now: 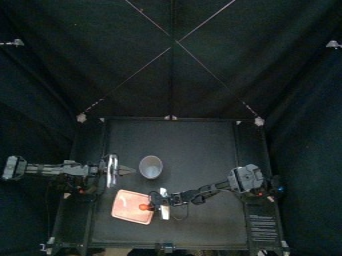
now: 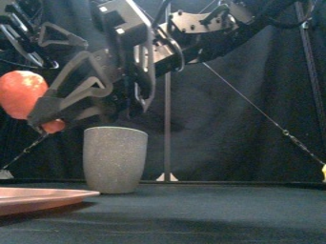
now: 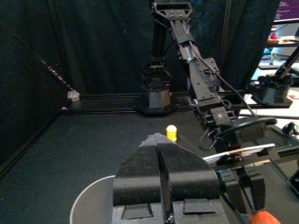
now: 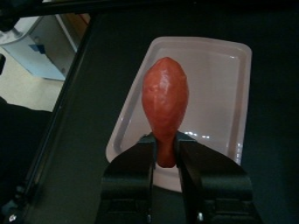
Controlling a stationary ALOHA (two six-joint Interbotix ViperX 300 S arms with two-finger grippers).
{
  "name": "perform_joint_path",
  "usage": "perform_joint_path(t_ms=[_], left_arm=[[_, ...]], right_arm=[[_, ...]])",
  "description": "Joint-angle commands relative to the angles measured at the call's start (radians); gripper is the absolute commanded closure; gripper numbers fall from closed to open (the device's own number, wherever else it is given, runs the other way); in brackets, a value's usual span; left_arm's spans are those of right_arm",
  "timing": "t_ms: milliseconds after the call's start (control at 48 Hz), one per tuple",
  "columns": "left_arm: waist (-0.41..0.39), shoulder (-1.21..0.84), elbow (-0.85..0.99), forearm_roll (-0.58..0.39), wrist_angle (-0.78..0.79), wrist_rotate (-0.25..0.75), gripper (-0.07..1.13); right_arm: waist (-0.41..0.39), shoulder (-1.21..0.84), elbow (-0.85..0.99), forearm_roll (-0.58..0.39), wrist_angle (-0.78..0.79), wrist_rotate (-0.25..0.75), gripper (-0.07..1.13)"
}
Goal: Pick the drumstick then place it on the pink plate
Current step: Drop drumstick on the pink plate and return to neutral
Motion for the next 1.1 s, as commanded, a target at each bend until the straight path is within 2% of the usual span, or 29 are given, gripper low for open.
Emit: perform_joint_path(t_ms=[21,104,292,375,854,1104], left_arm=[[-0.002,0.003,-0.008,0.005,-0.009,0.002,1.01],[-0.002,0.003,-0.005,0.005,-0.011,0.002,1.01],[-0.002,0.003,-0.002,0.008,-0.011,0.002,1.01],[-0.002,0.003,-0.002,0.009,-0.011,0.002,1.01],[-0.002,0.003,0.006,0.005,-0.011,0.0,1.01],[-0.002,0.003,0.011,0.006,-0.011,0.0,1.01]], right_arm=[[-0.006,-0.002,-0.074,0.002,0.009,-0.002,0.52],[-0.009,0.015,-0.098,0.002,0.011,-0.003,0.47],[-0.02,0.04,-0.127,0.003,0.012,-0.003,0.26],[-0.026,0.044,-0.129,0.003,0.012,-0.002,0.2],[-0.041,-0.055,-0.041,-0.003,-0.014,-0.005,0.19],[-0.044,-0.172,0.133,-0.002,-0.156,-0.005,0.19]])
